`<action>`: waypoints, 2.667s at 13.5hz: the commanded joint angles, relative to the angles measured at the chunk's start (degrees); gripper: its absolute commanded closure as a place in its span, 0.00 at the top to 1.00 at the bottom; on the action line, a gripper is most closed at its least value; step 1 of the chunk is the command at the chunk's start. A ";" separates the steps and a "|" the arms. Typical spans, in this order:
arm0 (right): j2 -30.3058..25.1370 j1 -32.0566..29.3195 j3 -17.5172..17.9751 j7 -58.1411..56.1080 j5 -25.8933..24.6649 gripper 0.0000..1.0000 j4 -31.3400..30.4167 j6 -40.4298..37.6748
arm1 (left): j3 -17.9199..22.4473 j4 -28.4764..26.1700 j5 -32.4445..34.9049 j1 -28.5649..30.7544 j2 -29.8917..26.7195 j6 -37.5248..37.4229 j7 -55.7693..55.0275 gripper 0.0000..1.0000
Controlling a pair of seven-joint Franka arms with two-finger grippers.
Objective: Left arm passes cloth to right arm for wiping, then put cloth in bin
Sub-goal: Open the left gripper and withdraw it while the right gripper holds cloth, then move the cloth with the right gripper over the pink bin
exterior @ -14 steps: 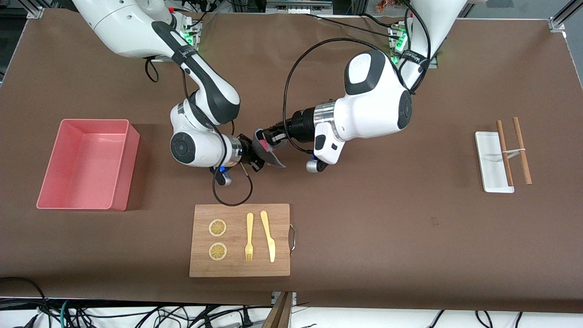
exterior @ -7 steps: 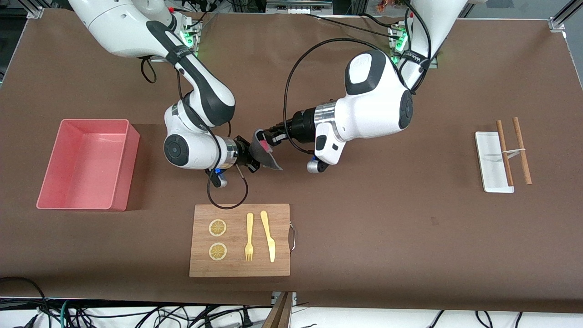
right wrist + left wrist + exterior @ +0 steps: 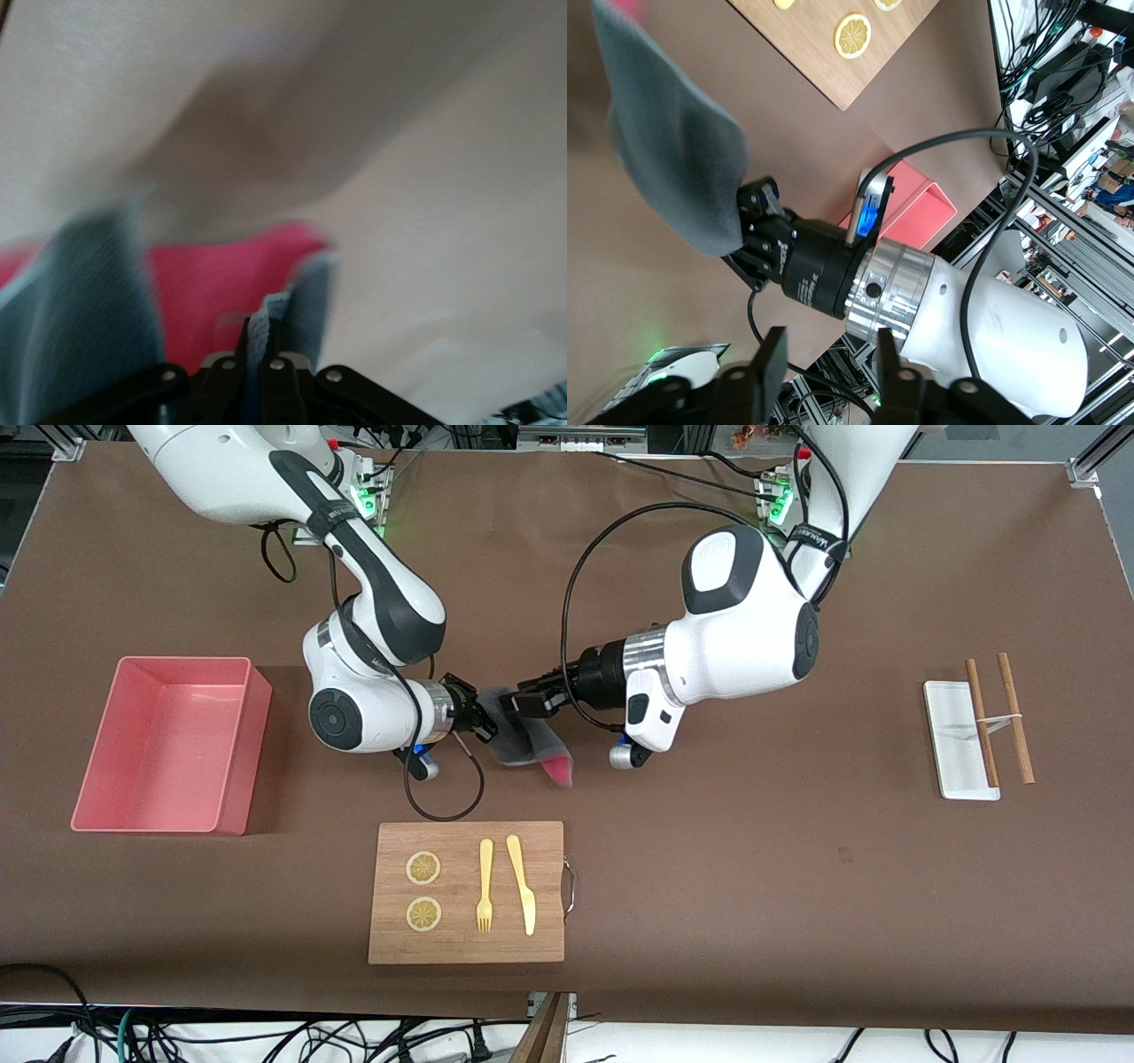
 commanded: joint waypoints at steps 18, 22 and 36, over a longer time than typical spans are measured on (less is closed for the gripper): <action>-0.76 -0.81 -23.74 -44.50 -7.15 0.00 -4.41 -8.69 | 0.52 -0.32 51.36 24.25 -11.88 -36.33 43.21 1.00; -0.85 -0.90 -29.72 -58.12 -9.96 0.00 -1.60 -10.54 | 4.27 -2.60 57.17 22.52 -17.40 -36.33 46.31 1.00; 2.31 0.24 -14.63 -30.14 -10.50 0.00 -0.54 0.69 | 13.00 -16.75 52.95 18.11 -31.40 -33.08 50.27 1.00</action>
